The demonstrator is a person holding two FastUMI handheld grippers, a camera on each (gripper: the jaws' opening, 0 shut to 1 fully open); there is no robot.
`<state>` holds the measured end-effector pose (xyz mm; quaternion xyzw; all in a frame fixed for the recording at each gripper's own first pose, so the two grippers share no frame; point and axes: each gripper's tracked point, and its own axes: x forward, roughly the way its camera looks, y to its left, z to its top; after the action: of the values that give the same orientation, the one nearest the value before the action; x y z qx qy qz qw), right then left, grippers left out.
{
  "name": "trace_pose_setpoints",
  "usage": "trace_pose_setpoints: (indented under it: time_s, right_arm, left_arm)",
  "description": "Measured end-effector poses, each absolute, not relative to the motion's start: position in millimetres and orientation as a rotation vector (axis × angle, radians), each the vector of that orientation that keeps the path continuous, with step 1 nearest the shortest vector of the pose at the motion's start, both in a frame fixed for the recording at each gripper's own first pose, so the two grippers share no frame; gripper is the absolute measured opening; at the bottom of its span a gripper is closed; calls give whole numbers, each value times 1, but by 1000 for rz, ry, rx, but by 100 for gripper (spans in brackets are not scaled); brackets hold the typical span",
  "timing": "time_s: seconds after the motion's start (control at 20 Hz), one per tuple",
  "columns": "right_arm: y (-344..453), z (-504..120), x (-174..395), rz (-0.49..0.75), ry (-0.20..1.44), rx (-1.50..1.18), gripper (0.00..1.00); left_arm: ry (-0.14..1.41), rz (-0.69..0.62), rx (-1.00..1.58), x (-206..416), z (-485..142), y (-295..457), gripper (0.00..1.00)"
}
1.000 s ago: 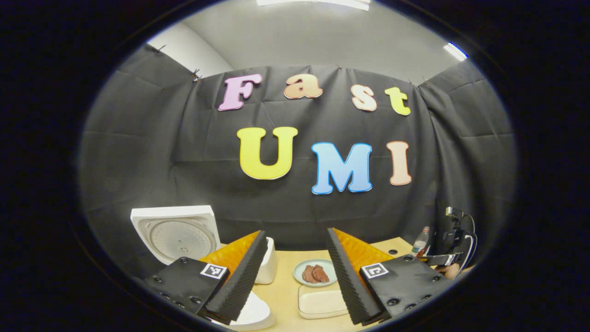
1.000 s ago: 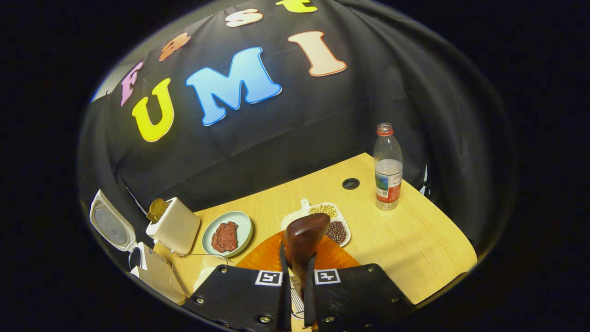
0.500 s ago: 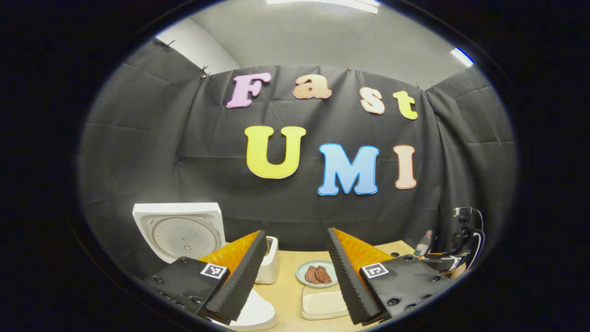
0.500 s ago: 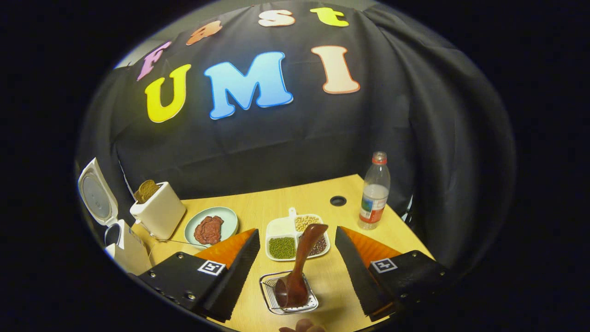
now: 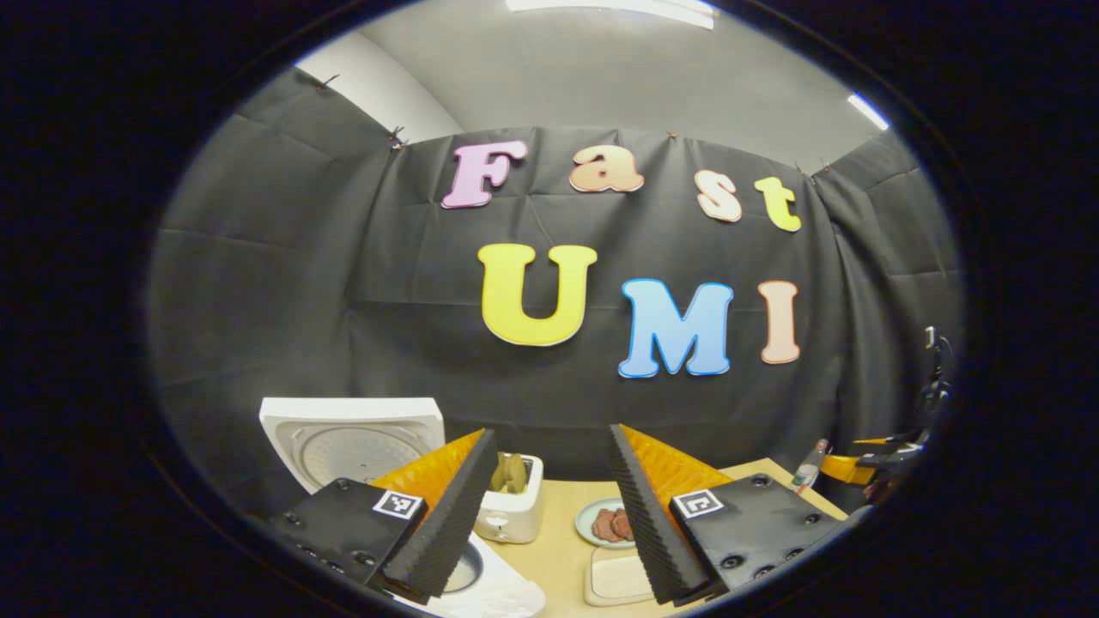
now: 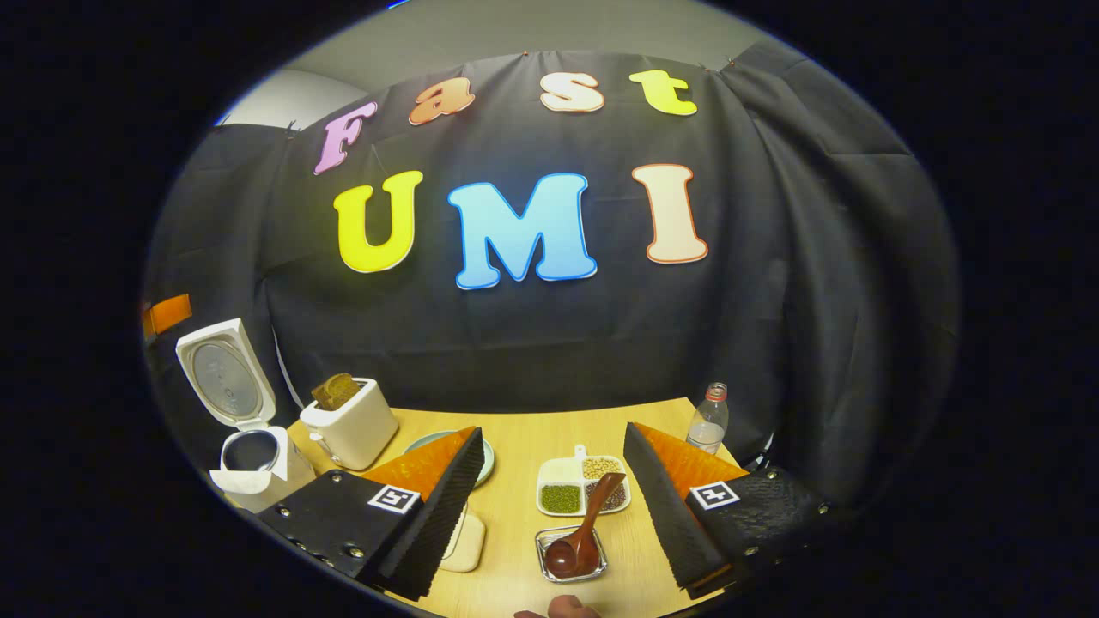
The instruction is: Close the left gripper, press the button to open the rice cooker; take a wooden spoon from the chopstick holder with the right hand, scoop a spoonful of rice and pour it into the rice cooker, then put the wooden spoon back into the chopstick holder.
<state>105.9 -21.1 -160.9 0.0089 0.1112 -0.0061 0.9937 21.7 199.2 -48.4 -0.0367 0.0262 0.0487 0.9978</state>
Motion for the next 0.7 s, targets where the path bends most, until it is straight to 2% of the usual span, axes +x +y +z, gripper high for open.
trace_pose_setpoints:
  time_s: [0.3,0.35,0.4,0.7]
  right_arm:
    - [2,-148,102,34,203,38,99]
    - [6,-150,103,40,207,45,94]
    - [10,-151,104,46,212,50,99]
    - [28,-154,108,76,227,23,99]
  left_arm:
    - [9,217,-62,31,-25,276,92]
    - [11,241,-44,32,-23,291,92]
    - [13,258,-29,35,-22,304,89]
    - [17,328,-65,72,-12,377,92]
